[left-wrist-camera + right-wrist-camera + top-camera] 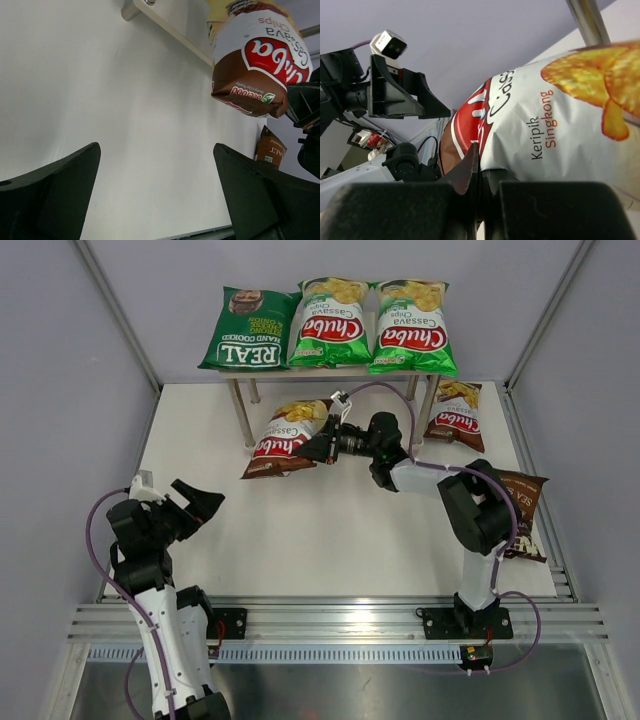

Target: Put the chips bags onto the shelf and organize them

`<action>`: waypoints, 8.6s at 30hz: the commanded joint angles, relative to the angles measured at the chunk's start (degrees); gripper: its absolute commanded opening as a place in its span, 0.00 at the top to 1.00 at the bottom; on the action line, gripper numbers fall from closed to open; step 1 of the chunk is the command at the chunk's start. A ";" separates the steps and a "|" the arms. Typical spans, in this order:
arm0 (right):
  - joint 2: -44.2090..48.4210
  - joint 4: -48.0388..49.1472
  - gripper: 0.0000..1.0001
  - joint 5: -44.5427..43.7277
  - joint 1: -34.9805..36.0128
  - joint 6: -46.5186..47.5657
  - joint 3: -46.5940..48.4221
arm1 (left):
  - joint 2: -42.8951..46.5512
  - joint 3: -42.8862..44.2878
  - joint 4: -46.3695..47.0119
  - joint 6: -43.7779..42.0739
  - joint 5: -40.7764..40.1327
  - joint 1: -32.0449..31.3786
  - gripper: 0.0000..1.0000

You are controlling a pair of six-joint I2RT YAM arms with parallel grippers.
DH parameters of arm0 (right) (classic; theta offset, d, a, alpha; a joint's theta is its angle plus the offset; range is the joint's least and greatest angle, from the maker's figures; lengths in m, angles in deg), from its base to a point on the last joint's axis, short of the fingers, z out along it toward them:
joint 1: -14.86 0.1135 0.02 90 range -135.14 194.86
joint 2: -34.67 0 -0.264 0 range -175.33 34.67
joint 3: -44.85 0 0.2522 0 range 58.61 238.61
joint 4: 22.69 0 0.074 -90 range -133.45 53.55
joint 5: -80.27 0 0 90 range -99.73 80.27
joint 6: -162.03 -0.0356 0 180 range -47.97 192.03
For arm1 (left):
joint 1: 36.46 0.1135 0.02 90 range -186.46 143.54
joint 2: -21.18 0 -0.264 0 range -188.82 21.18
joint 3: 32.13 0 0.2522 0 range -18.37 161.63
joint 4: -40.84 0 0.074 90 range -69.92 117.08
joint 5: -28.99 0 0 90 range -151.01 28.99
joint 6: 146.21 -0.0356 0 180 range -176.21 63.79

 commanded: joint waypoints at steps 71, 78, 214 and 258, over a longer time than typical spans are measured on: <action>-36.66 -59.35 0.61 -1.62 -3.91 10.00 57.89 | -0.37 -1.50 4.04 -2.54 5.10 -1.82 0.01; -36.49 -60.17 0.57 -2.05 -3.38 10.72 60.10 | -0.55 -1.32 4.21 -2.54 4.92 -2.17 0.01; -9.78 -73.97 1.00 -14.35 -54.35 17.59 28.64 | -12.06 10.89 -0.09 -10.54 -11.34 -42.51 0.01; 89.46 -82.49 1.00 -10.75 -46.01 -13.56 -28.41 | -53.98 13.86 72.15 35.25 -37.80 -83.29 0.01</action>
